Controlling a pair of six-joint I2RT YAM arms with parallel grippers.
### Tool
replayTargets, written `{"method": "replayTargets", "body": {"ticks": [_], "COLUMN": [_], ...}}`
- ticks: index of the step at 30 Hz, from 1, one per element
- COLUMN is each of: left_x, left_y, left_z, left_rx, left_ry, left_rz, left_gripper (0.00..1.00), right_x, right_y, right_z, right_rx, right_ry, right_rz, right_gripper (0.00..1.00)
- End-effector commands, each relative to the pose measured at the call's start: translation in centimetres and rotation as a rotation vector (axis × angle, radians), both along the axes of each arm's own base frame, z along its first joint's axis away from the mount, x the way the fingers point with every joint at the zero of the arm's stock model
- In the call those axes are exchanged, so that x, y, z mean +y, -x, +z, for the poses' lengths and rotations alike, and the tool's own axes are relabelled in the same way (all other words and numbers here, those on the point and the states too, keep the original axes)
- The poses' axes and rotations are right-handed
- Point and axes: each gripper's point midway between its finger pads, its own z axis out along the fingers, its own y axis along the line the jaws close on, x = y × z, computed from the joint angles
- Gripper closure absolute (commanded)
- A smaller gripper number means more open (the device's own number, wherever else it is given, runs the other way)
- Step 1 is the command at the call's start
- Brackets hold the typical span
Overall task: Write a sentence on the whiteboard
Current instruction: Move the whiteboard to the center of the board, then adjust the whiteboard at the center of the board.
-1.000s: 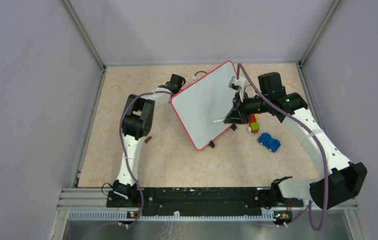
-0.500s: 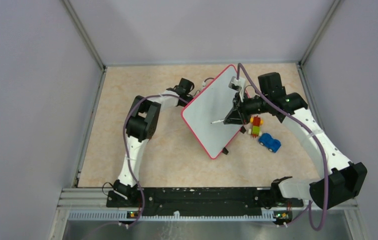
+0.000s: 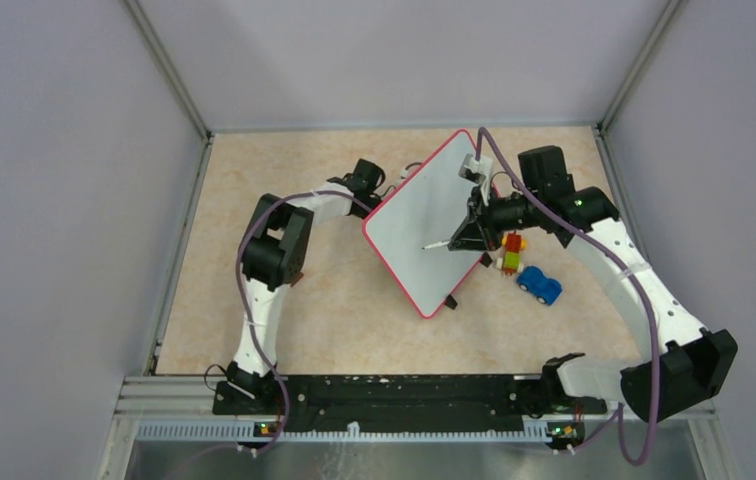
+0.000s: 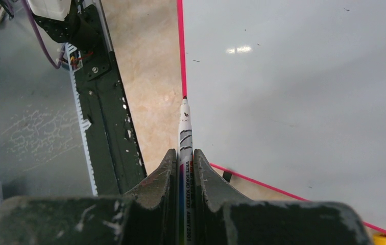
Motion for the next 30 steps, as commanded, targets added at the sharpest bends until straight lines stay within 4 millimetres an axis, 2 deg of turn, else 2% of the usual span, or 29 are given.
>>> {"method": "replayTargets", "body": {"ticks": [1,6,11,14,16,20,24,30], "left_x": [3.0,3.9,5.8,6.3,6.1,6.2,5.3,3.7], "left_y": [1.2,3.6,2.9,3.2,4.0,3.8,4.6,5.4], "left_z": [-1.4,-1.0,-2.7,-3.0,-2.0,0.6,2.8,2.8], "left_rx": [-0.045,0.033,-0.046,-0.037,0.010,0.081,0.070,0.087], "left_ry": [-0.163,-0.126,-0.248,-0.259,-0.165,0.008,0.090,0.096], "left_rz": [0.014,-0.016,0.045,0.041,0.033,0.059,0.035,0.037], "left_gripper": [0.57,0.60,0.56,0.63,0.68,0.83,0.90,0.93], "right_x": [0.3,0.3,0.3,0.3,0.3,0.4,0.5,0.8], "right_y": [0.6,0.7,0.7,0.6,0.6,0.6,0.5,0.3], "right_z": [2.1,2.2,2.3,2.3,2.2,2.2,2.1,2.3], "right_rx": [-0.073,-0.073,-0.072,-0.070,-0.069,-0.065,-0.058,-0.047], "right_ry": [-0.037,-0.043,-0.046,-0.044,-0.044,-0.050,-0.051,-0.064], "right_rz": [0.032,0.033,0.031,0.027,0.025,0.025,0.022,0.020], "right_gripper": [1.00,1.00,1.00,1.00,1.00,1.00,1.00,1.00]}}
